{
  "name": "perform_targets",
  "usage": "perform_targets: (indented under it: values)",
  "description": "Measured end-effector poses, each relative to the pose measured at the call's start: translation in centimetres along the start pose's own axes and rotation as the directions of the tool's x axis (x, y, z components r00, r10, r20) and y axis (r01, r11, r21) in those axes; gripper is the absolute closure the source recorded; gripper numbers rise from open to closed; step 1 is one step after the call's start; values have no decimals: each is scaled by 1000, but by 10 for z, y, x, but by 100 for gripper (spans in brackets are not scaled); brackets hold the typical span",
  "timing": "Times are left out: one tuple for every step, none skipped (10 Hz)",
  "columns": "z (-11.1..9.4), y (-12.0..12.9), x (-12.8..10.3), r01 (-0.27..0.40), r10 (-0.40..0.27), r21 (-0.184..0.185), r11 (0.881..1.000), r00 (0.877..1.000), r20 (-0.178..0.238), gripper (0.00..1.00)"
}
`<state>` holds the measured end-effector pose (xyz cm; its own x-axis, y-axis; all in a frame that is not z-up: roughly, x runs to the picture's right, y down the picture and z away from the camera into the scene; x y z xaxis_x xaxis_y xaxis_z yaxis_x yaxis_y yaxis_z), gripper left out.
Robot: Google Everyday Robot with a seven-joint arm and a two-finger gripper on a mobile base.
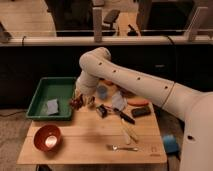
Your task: Place grapes in red bowl
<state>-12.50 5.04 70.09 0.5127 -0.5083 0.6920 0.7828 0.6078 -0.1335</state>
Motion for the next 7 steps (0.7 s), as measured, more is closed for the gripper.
perform_targets:
  values:
    - [3, 1, -4, 8, -8, -7, 1000, 1000, 8, 100]
    - [6, 0, -9, 19, -19, -15, 1000, 1000, 16, 100]
    - [10, -1, -14, 31, -30, -24, 999, 999, 27, 100]
    - [14, -3, -19, 45, -44, -33, 998, 998, 37, 100]
    - [20, -6, -25, 63, -61, -44, 997, 997, 50, 100]
    - [26, -13, -34, 86, -83, -56, 995, 995, 64, 100]
    - [30, -16, -37, 99, -94, -64, 993, 993, 69, 100]
